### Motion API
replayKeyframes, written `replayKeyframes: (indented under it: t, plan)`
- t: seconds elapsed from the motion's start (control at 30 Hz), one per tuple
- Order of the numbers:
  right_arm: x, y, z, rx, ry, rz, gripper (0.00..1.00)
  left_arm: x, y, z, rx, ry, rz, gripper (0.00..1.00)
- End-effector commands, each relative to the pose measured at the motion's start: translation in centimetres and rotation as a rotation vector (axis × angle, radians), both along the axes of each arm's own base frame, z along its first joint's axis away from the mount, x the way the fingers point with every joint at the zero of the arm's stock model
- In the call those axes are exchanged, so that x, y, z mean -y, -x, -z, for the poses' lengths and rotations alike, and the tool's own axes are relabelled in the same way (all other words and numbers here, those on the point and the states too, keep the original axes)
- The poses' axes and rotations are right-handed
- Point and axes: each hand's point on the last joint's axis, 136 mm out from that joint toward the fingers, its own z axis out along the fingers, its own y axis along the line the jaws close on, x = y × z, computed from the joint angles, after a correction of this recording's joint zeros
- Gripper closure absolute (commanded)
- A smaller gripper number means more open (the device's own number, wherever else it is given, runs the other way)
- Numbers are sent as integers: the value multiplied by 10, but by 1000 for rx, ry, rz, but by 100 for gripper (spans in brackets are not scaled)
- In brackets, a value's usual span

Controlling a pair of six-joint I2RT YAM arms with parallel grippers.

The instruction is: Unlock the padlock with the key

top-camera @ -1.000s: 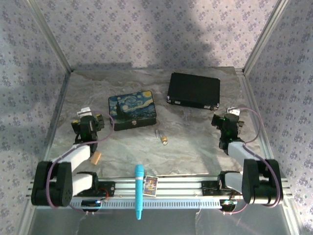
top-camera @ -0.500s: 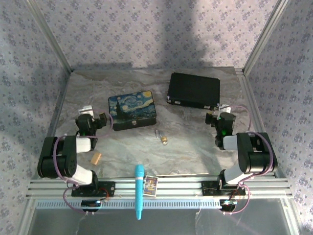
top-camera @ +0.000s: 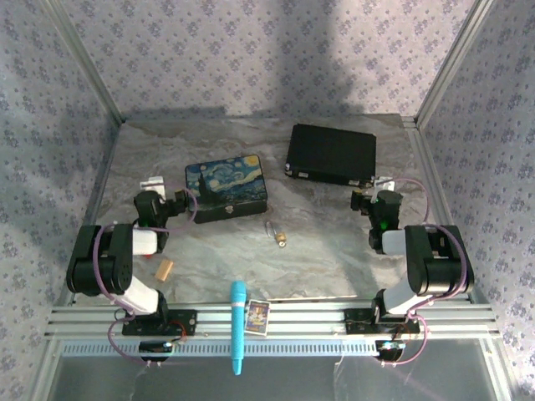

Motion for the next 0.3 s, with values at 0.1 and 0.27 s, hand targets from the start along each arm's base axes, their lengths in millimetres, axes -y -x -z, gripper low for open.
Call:
replayKeyframes:
  t: [0.1,0.27]
  plan:
    - [2,-8,-9,21,8,-5,1,3,-9,-13,35,-21,16,0]
    - [0,-8,-10,27,9,-14,1,3,-9,-12,35,-22,14,0]
